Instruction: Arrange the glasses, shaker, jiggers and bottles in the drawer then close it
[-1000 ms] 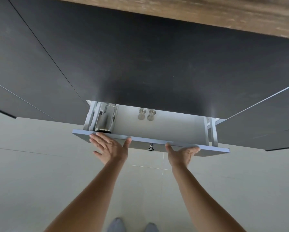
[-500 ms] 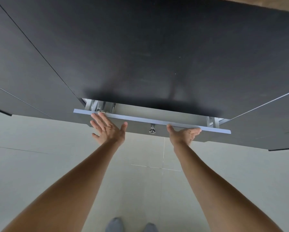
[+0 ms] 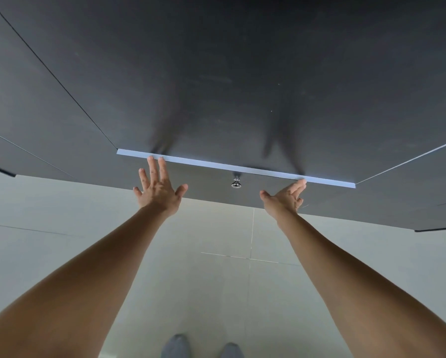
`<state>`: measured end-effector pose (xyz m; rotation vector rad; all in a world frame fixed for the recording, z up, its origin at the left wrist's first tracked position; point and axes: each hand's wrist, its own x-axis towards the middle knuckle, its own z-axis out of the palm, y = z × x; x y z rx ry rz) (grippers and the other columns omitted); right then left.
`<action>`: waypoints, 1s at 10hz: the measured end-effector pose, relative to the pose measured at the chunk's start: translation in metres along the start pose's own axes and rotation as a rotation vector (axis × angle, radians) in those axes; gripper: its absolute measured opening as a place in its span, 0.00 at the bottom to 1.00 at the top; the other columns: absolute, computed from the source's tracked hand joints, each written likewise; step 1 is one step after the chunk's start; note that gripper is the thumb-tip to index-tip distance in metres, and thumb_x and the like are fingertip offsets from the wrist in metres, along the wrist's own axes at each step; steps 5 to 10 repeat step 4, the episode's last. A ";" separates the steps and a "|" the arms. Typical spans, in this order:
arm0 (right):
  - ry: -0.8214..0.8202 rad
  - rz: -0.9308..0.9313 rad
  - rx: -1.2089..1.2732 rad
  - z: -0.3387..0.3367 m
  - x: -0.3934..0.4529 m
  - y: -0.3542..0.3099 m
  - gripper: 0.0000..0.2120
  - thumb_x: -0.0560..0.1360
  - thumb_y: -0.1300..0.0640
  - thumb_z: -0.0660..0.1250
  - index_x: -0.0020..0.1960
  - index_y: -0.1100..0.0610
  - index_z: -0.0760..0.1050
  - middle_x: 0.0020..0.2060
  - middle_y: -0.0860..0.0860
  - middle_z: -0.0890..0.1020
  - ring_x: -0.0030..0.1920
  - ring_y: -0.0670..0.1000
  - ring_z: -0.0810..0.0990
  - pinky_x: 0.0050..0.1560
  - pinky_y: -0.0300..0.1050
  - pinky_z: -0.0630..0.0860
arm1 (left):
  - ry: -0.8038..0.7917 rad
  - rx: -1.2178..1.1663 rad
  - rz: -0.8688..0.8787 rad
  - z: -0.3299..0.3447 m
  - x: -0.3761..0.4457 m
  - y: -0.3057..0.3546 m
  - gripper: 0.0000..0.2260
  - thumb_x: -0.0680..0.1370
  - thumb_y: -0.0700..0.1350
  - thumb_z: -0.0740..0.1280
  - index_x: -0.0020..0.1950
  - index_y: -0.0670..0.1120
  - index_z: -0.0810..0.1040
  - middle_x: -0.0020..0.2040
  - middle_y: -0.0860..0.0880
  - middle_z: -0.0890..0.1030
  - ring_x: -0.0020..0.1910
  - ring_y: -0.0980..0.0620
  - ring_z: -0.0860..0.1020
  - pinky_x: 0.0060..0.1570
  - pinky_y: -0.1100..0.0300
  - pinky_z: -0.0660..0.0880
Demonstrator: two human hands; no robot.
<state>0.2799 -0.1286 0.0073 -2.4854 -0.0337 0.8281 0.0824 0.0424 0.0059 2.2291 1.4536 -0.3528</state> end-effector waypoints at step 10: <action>-0.090 0.004 -0.135 -0.037 -0.022 -0.001 0.48 0.75 0.51 0.68 0.77 0.54 0.34 0.79 0.53 0.41 0.78 0.62 0.46 0.76 0.57 0.54 | -0.008 0.076 0.057 -0.018 -0.036 -0.004 0.35 0.80 0.61 0.52 0.79 0.49 0.39 0.80 0.50 0.36 0.79 0.43 0.40 0.75 0.39 0.50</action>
